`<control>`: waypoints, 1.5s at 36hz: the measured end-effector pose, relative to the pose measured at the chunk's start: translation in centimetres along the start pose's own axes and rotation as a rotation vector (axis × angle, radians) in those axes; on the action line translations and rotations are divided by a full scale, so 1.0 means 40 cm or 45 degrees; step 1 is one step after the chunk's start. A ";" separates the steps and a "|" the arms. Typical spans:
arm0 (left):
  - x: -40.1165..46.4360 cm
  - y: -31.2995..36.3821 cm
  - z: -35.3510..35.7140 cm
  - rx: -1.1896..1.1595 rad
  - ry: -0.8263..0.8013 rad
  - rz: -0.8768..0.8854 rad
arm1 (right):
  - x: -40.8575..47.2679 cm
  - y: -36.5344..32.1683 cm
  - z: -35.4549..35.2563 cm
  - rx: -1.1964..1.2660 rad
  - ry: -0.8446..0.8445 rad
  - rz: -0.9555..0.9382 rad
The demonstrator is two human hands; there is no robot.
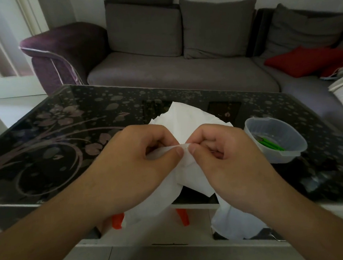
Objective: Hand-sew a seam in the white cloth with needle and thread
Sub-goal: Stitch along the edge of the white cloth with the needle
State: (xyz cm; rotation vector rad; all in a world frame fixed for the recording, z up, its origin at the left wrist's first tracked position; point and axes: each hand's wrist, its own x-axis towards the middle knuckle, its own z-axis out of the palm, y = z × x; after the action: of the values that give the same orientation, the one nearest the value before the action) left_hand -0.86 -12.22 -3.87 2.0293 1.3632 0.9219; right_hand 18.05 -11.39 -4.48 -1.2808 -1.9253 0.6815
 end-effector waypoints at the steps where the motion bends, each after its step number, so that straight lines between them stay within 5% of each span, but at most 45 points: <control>1: 0.001 0.001 -0.001 -0.001 0.003 -0.009 | 0.000 0.000 -0.001 0.010 0.007 0.007; 35: 0.007 0.005 -0.020 -0.115 -0.155 -0.116 | 0.019 0.009 -0.045 0.448 -0.276 0.110; 54: 0.002 0.003 -0.009 -0.685 -0.223 -0.294 | 0.021 0.024 -0.041 0.864 -0.407 0.147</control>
State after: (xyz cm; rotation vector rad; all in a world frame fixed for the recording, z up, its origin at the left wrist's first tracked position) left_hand -1.05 -12.18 -3.54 1.4755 1.0808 0.8684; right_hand 19.67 -10.20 -4.00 -0.8836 -1.6283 1.5170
